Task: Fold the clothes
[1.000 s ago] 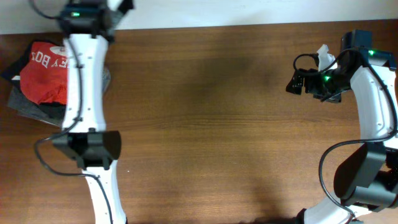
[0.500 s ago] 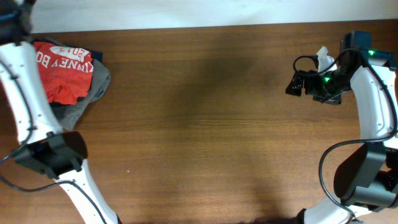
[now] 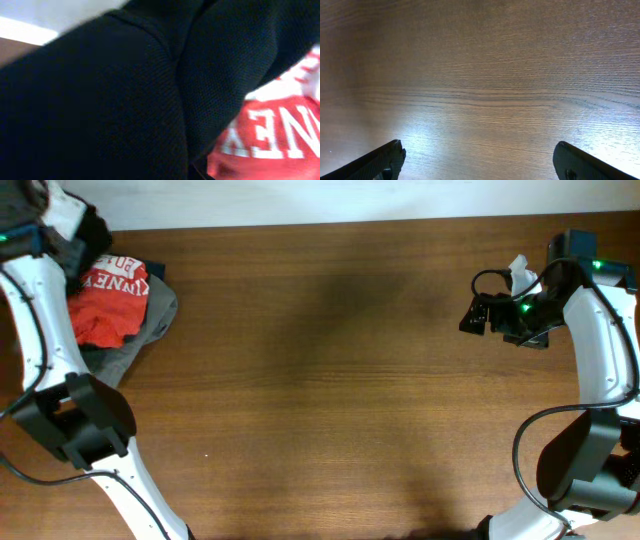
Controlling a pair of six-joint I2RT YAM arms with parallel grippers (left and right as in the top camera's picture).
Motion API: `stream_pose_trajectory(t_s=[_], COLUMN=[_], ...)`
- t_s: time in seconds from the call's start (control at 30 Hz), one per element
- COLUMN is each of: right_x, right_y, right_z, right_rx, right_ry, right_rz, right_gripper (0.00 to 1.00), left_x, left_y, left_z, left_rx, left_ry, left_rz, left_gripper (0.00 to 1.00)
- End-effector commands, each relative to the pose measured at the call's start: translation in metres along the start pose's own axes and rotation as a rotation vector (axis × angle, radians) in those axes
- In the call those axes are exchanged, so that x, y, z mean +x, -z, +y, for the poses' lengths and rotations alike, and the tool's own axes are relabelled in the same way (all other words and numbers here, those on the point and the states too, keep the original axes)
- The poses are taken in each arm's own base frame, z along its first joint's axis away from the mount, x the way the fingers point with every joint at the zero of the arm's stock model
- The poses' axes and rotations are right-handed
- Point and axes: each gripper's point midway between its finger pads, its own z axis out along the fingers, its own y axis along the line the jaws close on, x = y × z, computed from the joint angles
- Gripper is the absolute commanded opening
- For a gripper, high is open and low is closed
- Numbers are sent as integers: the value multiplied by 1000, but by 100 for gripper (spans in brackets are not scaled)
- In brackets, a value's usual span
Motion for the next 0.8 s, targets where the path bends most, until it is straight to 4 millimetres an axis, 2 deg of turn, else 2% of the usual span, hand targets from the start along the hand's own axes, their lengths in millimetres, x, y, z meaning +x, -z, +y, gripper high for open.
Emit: stream_pose_trajectory(t_s=[0.0,0.17,0.27,0.33,0.47,0.5,0.6,0.77], right_x=[-4,-7,-7,-7,-7,-7,-7,-7], right_y=[3,3,3,3,3,3,3,3], right_z=[4,4,4,4,4,4,4,4], right_rx=[-10,-9,-9,-9,-9,-9,-9,-9], right_ry=[4,8,9,9,9,9,9,9], right_rz=[-12,-24,-26,-27,-27,-27,-27,-27], right_gripper=[99,99,99,99,99,99,99,99], left_x=[18,27,19,10,-3,-5,-12,-17], left_y=[-9,-19,-13,-7,8,11,19,24], left_z=[-18,-48,-72,-96,-138,-146,-164,-163], left_rx=[51,115,172,241,350,365,375,329], left_ry=[3,-10,9,-14,-68,-84,-128,-142], left_rz=[45,91,93,77,65,68,77,89], left_gripper=[2,5,7,11,27,39,66,73])
